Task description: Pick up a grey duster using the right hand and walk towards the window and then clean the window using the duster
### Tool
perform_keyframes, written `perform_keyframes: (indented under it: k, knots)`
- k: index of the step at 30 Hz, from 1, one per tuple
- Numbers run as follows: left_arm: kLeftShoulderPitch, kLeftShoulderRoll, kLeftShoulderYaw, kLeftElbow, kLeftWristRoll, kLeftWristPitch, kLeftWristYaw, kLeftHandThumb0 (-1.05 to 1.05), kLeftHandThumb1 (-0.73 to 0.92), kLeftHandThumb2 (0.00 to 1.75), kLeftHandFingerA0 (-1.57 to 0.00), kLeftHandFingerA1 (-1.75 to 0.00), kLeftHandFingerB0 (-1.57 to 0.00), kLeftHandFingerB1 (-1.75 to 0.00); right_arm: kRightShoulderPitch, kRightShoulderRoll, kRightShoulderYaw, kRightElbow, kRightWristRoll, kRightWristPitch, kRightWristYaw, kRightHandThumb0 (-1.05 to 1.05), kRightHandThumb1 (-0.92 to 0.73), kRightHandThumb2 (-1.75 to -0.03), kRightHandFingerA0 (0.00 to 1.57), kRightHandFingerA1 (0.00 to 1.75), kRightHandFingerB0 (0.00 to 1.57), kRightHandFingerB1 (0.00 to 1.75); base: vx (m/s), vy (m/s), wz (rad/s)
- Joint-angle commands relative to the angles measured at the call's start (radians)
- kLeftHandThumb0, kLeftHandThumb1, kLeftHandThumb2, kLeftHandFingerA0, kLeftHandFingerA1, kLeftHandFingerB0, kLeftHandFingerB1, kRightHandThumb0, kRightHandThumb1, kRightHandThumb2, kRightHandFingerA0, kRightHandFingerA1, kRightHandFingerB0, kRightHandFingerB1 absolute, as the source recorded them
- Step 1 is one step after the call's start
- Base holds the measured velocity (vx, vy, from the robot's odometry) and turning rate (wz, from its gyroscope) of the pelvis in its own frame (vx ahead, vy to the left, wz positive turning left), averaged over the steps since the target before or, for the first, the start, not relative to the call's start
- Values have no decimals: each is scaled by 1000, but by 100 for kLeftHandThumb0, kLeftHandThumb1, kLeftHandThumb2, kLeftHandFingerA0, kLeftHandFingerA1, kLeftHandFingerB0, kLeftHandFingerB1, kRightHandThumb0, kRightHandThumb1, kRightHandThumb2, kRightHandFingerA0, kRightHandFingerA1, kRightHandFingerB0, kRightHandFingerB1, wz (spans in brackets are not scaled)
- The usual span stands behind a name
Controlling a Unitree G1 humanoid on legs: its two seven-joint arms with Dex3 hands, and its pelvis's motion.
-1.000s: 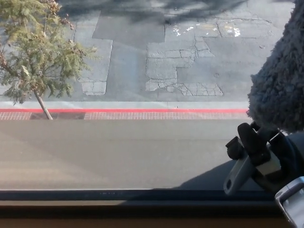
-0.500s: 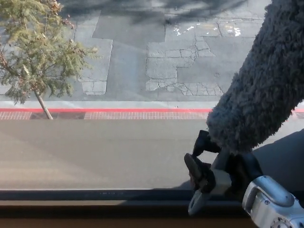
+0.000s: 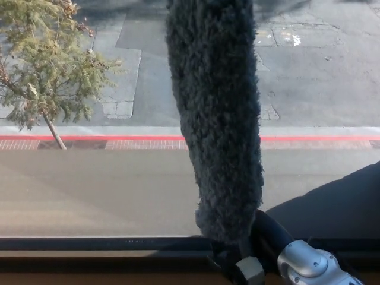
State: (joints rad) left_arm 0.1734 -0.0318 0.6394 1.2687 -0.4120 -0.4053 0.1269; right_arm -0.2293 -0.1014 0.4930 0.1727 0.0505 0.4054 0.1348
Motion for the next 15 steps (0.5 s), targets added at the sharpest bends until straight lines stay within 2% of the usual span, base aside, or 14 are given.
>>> perform_keyframes:
  k: [1,3,5,7,8,9,10,11,15]
  knots:
    - [5,24,-5,-2,7,-24,-7,-12,61,90,-99,-119,-87,-96,-37,-45,55,24,-136,-111,27,-41,-41,-166,128,175,113,175,0,0,0]
    - [7,23,-8,-3,8,-29,-10,-13,61,90,-99,-119,-89,-99,-54,-63,76,9,-163,-89,36,-39,-39,-168,123,175,111,175,0,0,0]
    - [8,22,-10,-7,10,-30,-3,-12,62,90,-99,-120,-88,-99,-62,-59,68,2,-158,-56,45,-37,-40,-163,125,175,111,170,0,0,0]
    - [11,21,-9,-9,7,-37,-8,-13,62,91,-97,-120,-87,-97,-80,-58,66,12,-164,-48,61,-40,-38,-167,129,175,112,175,0,0,0]
    - [12,22,-8,-10,6,-35,-6,-14,63,92,-97,-118,-88,-98,-92,-56,63,23,-164,-49,70,-24,-68,-143,144,148,149,150,0,0,0]
    - [12,23,-7,-9,5,-31,-2,-14,63,92,-97,-118,-88,-98,-99,-52,58,30,-162,-47,78,-24,-68,-143,144,148,149,150,0,0,0]
    - [12,24,-7,-11,6,-30,3,-13,61,95,-97,-118,-88,-98,-107,-46,52,37,-160,-42,85,-43,-36,-169,131,175,113,175,0,0,0]
    - [13,25,-8,-10,7,-30,3,-14,62,92,-101,-119,-88,-99,-111,-43,49,39,-159,-39,93,-46,-37,-168,137,175,116,175,0,0,0]
    - [17,29,-16,-7,14,-33,-2,-15,64,88,-100,-120,-87,-99,-112,-30,39,42,-157,-49,116,-46,-35,-169,134,175,113,175,0,0,0]
